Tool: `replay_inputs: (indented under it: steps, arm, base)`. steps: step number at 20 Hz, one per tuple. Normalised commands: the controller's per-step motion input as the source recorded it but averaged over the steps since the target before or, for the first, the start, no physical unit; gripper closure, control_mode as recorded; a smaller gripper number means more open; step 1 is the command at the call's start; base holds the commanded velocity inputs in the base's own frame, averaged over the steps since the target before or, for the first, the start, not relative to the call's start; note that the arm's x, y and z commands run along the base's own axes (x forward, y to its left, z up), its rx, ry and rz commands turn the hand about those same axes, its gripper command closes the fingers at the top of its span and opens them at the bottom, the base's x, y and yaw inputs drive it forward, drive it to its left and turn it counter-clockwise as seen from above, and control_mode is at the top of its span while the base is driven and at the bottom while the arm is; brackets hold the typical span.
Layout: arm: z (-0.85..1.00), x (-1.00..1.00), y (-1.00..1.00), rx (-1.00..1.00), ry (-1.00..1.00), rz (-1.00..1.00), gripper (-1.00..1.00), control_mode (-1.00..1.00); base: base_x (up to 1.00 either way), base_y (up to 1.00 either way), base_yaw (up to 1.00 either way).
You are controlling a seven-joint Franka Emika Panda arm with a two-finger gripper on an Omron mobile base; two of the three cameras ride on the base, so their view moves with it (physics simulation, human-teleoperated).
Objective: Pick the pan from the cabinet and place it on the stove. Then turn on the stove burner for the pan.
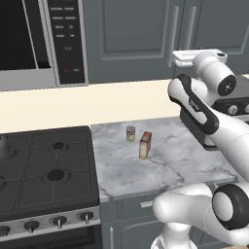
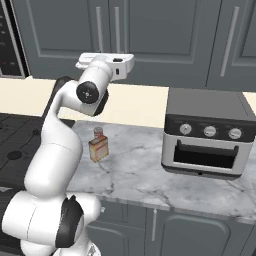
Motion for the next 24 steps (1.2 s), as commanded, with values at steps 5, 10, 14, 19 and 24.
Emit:
replay_inputs:
  steps: [5, 10, 14, 19, 24]
  arm:
    - [0.0, 0.24, 0.0, 0.0, -0.01, 0.03, -1.0, -1.0]
    - [0.0, 0.22, 0.0, 0.0, 0.0, 0.01, -1.0, -1.0]
    - [0.0, 0.23, 0.0, 0.0, 0.0, 0.0, -1.0, -1.0]
    - [0.0, 0.27, 0.0, 0.0, 0.0, 0.0, -1.0, -1.0]
    - [0.0, 0.28, 0.0, 0.0, 0.0, 0.0, -1.0, -1.0]
  base:
    - [0.0, 0.0, 0.0]
    - [0.0, 0.0, 0.0]
    - [0.0, 0.0, 0.0]
    - [0.0, 0.0, 0.0]
    - [0.0, 0.0, 0.0]
